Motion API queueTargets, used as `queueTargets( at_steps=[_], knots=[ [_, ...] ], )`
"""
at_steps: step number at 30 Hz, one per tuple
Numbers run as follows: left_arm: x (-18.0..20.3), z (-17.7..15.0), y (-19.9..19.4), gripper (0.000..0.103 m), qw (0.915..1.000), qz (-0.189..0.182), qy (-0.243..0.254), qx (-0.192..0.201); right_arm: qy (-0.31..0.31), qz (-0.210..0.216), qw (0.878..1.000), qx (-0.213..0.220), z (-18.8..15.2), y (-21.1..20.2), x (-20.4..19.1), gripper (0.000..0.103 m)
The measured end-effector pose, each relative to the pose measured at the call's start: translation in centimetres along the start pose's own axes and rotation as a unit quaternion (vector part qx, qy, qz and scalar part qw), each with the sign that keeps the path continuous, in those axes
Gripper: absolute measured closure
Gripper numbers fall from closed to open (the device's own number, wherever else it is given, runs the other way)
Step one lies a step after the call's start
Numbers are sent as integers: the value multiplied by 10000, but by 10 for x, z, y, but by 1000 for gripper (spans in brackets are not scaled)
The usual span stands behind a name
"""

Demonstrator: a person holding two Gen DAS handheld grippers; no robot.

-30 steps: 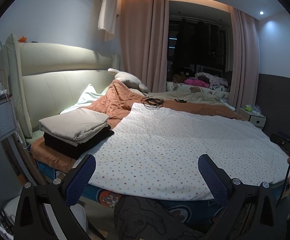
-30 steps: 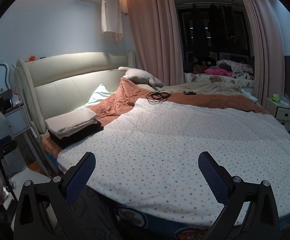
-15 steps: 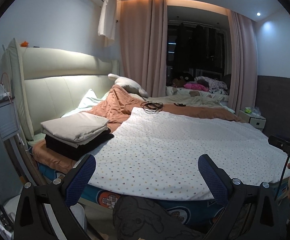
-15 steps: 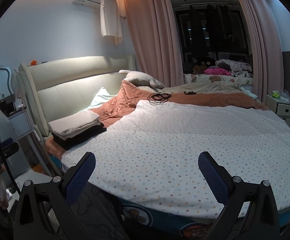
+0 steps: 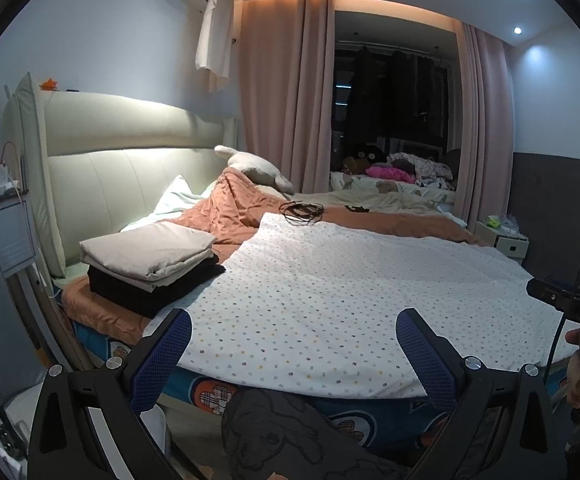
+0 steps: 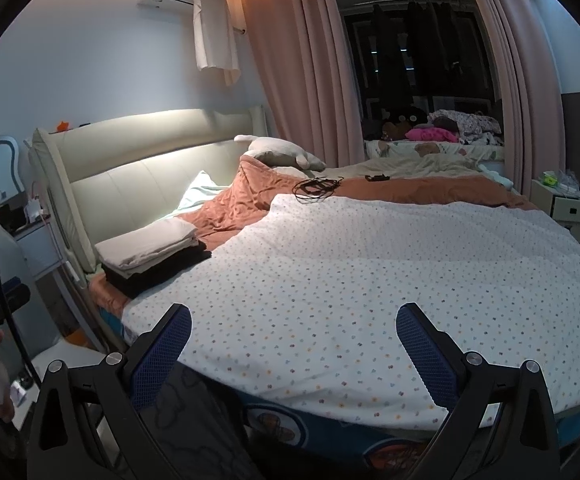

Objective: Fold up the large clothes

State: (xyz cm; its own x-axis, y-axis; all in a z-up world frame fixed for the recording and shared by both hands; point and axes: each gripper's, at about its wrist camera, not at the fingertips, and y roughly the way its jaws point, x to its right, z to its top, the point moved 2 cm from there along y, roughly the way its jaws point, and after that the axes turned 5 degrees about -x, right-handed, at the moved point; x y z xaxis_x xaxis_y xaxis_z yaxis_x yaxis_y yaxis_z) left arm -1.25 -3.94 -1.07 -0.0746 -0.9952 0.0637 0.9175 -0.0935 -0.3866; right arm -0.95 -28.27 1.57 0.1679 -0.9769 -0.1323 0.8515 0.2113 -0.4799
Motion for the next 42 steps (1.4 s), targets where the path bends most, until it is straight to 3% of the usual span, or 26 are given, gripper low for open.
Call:
queueTargets(
  at_steps=[14,42],
  knots=[
    [3,-6,1,0,9999,149,-5,-30,54,-47,10000,-67,-4,2,5,0],
    [-5,-12,3,0,9999,47,-161,-33,1,-38,9999,-148,-11,7,6,0]
  ],
)
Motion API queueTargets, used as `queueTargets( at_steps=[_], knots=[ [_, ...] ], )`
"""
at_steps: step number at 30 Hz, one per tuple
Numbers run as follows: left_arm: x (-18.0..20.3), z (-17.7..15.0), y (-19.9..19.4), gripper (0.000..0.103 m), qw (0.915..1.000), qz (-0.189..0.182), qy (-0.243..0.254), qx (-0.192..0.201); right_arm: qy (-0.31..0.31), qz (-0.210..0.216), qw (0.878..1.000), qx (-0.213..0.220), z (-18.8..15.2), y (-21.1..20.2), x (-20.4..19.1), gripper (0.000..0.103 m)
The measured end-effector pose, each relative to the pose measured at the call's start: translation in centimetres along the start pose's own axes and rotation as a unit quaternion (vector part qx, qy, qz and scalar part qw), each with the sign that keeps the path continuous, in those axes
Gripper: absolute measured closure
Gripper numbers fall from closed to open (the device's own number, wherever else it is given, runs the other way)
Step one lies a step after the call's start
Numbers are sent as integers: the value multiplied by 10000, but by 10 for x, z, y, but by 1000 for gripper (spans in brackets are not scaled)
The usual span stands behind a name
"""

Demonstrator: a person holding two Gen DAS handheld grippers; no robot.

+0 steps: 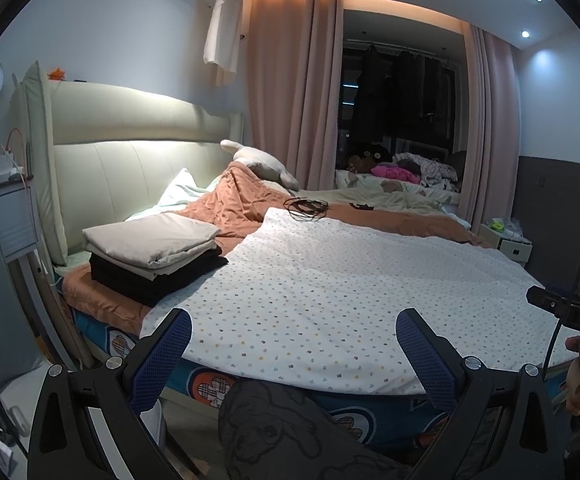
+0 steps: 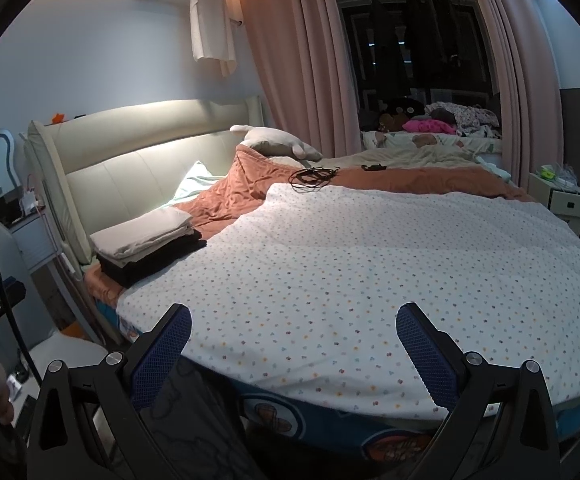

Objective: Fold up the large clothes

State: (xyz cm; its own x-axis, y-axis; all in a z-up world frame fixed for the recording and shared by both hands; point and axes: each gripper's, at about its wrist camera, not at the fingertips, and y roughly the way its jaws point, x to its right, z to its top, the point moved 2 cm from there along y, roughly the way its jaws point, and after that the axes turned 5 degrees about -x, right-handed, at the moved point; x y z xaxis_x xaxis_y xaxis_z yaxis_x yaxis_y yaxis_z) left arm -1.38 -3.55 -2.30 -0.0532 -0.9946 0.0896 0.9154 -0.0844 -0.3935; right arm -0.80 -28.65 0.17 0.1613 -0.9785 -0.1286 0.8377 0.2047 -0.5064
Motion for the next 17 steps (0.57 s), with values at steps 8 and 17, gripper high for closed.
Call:
queueTargets(
  at_steps=[8,17],
  knots=[
    [1,-1,-2,0,10000,16,24,25,49,-9,10000,-39,-2,2,2,0],
    [2,1,-2,0,10000,-3,80,42,61,-21,10000,-60,-3,4,3,0]
  ],
)
